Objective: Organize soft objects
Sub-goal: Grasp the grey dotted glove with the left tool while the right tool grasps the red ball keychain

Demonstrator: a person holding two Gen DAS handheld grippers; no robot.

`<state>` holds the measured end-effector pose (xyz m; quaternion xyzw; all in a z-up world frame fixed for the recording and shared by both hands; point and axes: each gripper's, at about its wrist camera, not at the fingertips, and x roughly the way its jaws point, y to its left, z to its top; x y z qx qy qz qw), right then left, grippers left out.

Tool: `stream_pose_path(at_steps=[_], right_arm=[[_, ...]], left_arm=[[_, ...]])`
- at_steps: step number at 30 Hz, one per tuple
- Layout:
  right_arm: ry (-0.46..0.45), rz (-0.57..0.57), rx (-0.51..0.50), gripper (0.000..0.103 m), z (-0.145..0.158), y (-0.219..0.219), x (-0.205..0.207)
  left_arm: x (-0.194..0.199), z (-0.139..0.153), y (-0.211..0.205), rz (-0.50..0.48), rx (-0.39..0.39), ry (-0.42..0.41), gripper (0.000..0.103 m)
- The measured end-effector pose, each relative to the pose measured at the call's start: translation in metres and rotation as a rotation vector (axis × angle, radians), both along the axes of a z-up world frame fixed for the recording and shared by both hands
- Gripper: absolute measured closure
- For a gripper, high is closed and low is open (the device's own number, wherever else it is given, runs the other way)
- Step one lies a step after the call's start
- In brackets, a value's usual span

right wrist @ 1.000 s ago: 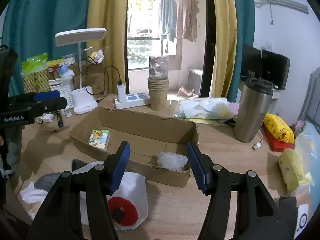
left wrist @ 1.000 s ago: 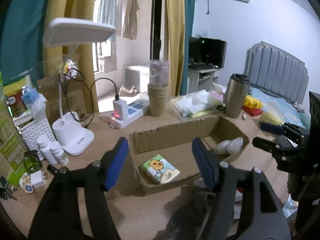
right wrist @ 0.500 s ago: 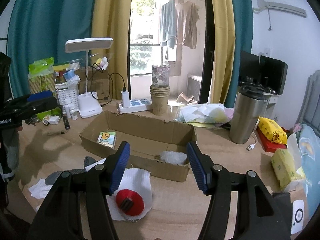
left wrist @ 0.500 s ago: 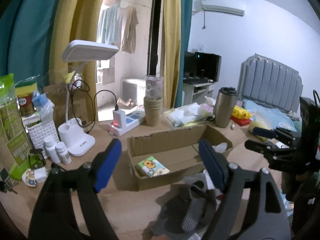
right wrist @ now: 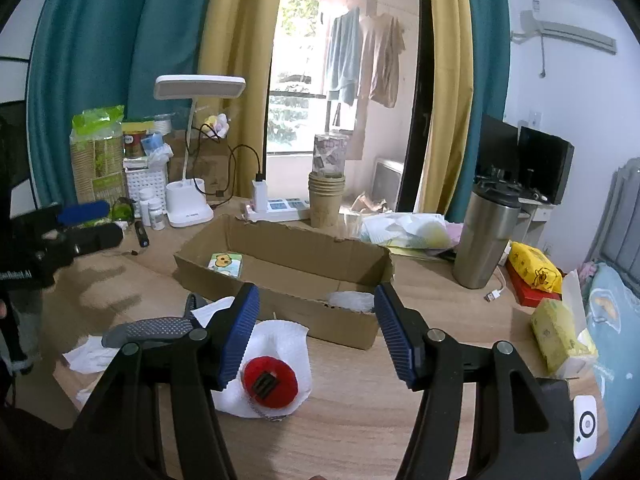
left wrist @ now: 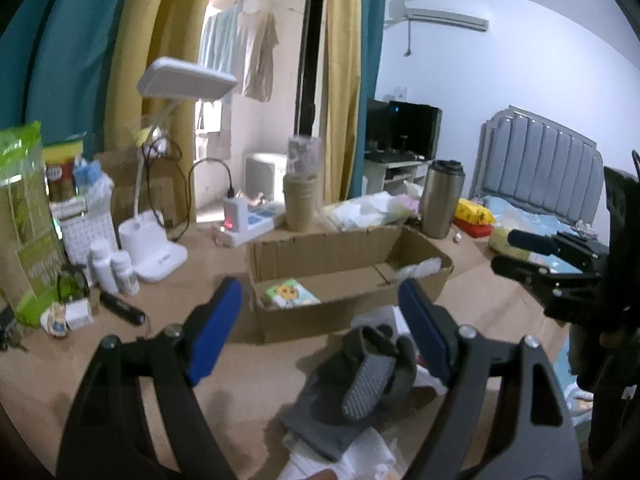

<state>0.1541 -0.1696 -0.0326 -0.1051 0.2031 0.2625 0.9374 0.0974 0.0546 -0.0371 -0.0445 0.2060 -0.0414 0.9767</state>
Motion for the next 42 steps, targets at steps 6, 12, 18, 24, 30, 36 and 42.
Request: stream_pose_path(at_steps=[6,12,18,24,30,36,42], right_arm=[[0.014,-0.002,0.023,0.039,-0.005,-0.003,-0.003],[0.061,-0.009,0.031,0.039,-0.017,-0.004,0.004],[0.105,-0.01,0.034,0.039,-0.03,-0.005,0.01],[0.14,-0.007,0.031,0.039,-0.041,-0.002,0.014],[0.174,-0.002,0.027,0.039,-0.051,0.002,0.018],[0.202,0.009,0.021,0.039,-0.059,0.006,0.02],[0.237,0.023,0.013,0.039,-0.069,0.011,0.023]], left_arm=[[0.0,-0.014,-0.006,-0.001,-0.006,0.045,0.021],[0.005,-0.028,-0.015,-0.035,0.007,0.108,0.021],[0.017,-0.044,-0.02,-0.061,0.041,0.202,0.021],[0.02,-0.054,-0.019,-0.107,-0.009,0.256,0.021],[0.024,-0.063,-0.021,-0.166,-0.043,0.312,0.021],[0.031,-0.079,-0.028,-0.216,-0.064,0.399,0.021],[0.035,-0.088,-0.02,-0.18,-0.104,0.437,0.021]])
